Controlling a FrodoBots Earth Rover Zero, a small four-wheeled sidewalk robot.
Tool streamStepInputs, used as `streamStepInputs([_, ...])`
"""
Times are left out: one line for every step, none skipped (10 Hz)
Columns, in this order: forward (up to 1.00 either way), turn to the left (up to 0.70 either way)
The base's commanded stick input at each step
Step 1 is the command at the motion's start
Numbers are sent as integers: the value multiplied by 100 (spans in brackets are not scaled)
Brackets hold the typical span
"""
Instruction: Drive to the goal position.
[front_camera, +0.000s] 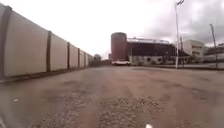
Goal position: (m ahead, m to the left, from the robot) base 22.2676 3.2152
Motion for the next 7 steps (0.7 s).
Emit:
streamStepInputs([60, 0])
streamStepInputs([60, 0])
streamStepInputs([60, 0])
streamStepInputs([60, 0])
streamStepInputs([60, 0])
streamStepInputs([60, 0])
streamStepInputs([60, 0])
